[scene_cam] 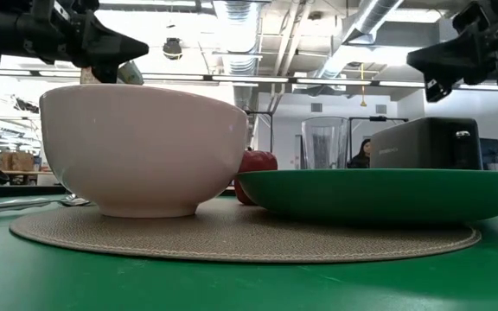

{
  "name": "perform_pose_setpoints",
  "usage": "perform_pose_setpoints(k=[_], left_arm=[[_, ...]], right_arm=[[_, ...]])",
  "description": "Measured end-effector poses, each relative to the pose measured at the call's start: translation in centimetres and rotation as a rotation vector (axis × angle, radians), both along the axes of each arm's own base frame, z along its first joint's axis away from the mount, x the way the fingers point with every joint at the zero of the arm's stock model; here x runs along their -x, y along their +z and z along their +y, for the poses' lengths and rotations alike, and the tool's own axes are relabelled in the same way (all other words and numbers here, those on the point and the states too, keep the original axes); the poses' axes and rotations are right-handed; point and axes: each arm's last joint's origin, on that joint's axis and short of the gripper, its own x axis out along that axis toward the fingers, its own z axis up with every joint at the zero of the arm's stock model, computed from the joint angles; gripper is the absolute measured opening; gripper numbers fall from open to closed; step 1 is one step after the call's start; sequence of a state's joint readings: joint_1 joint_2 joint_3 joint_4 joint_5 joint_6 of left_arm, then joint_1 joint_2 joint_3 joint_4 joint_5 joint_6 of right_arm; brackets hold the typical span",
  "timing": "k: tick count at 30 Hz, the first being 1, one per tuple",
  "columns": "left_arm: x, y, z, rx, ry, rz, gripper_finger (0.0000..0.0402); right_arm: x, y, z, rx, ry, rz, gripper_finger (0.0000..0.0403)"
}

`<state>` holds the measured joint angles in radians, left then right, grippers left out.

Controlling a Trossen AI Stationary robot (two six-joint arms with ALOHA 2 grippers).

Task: Arrange a breakfast setting
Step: Return to Home Position

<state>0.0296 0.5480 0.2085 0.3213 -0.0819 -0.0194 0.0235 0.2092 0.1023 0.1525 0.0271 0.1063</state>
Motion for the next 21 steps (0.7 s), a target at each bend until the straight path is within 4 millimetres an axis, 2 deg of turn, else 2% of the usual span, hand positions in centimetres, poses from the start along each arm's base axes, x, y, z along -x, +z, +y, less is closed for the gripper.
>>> perform_pose_setpoints(k=[9, 21], left_arm=[[1.2, 0.2, -0.1, -0.024, -0.022, -0.034, 0.0], [3.3, -3.5, -0.1, 0.044, -0.018, -0.126, 0.0]], right_arm=[[-0.1, -1.7, 0.0, -0.025, 0.004, 0.008, 0.0049], [-0.1, -2.4, 0.0, -0.053, 0.005, 0.01, 0.0049]])
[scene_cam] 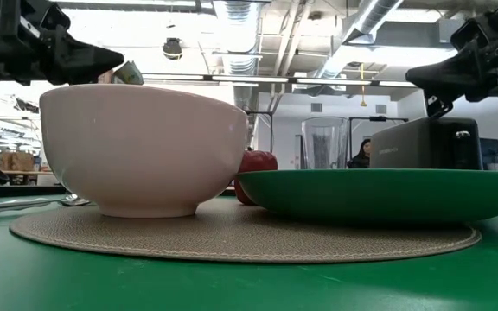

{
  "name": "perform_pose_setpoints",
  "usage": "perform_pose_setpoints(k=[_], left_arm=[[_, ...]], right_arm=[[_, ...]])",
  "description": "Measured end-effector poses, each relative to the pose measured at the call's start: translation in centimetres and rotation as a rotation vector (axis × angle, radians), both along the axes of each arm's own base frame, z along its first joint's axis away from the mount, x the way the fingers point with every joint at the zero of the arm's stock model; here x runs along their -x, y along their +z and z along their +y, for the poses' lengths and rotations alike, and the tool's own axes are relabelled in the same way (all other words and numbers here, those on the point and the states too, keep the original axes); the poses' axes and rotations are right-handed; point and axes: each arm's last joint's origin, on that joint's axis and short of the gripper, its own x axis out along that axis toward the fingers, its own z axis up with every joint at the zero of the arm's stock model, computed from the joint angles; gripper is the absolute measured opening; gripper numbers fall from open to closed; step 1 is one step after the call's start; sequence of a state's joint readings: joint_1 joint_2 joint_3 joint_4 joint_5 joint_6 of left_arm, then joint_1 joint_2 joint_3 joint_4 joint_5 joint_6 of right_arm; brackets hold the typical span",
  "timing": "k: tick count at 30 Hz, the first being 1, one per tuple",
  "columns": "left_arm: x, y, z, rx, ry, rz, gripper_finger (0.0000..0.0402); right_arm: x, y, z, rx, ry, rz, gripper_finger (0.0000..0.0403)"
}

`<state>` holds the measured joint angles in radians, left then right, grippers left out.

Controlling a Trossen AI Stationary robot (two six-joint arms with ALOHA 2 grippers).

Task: Arrange a breakfast setting
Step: Return to Home Position

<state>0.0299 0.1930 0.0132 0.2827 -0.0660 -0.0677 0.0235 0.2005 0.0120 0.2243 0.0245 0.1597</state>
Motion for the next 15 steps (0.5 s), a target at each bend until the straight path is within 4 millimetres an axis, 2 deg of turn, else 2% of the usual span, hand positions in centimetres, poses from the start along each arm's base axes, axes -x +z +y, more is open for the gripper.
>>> perform_pose_setpoints(k=[15], left_arm=[[1.2, -0.9, -0.1, 0.04, -0.02, 0.056, 0.0]], right_arm=[[0.0, -0.4, 0.0, -0.026, 0.003, 0.036, 0.0049]])
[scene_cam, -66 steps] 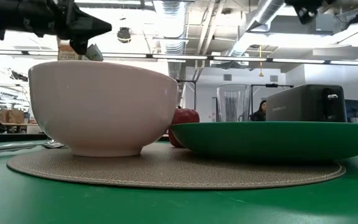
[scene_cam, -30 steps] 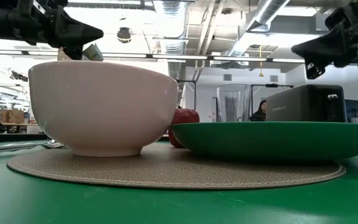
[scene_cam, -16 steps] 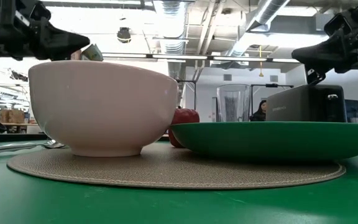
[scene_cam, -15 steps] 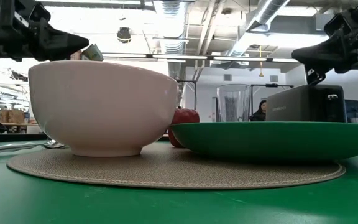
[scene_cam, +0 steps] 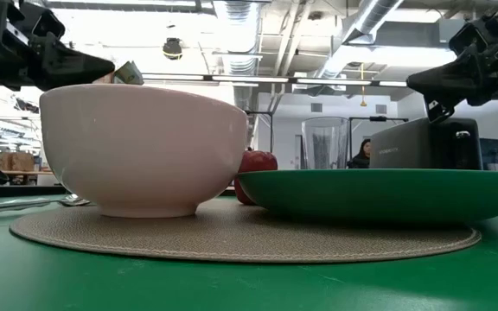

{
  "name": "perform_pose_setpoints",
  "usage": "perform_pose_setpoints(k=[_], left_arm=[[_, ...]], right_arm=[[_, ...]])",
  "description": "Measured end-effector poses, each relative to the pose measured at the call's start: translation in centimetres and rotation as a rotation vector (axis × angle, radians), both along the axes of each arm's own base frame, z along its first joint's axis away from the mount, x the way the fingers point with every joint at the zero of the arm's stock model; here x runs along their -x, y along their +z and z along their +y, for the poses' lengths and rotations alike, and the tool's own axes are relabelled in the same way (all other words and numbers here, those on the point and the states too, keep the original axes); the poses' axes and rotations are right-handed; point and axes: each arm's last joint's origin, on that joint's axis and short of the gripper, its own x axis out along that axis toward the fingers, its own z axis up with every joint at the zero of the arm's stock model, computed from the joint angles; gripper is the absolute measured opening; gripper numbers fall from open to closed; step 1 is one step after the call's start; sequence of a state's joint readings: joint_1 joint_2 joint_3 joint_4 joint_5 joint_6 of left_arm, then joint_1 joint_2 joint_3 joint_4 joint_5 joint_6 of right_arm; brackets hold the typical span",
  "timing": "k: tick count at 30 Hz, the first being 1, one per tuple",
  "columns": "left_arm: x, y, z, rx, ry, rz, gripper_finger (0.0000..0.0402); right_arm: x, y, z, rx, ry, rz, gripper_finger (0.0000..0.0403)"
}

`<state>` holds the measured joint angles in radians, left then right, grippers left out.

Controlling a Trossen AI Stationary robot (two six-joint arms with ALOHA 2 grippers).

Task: Arrange a breakfast setting
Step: Return to Home Position

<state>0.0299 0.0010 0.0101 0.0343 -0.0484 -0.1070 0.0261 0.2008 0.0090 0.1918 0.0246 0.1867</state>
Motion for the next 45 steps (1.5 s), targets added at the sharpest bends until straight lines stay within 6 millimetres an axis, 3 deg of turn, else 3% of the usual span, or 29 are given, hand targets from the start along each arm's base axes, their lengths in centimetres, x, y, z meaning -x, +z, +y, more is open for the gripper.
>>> perform_pose_setpoints(k=[45], left_arm=[[-0.1, -0.2, -0.1, 0.013, -0.035, 0.014, 0.0]], right_arm=[[0.1, -1.2, 0.0, 0.014, -0.003, 0.116, 0.0049]])
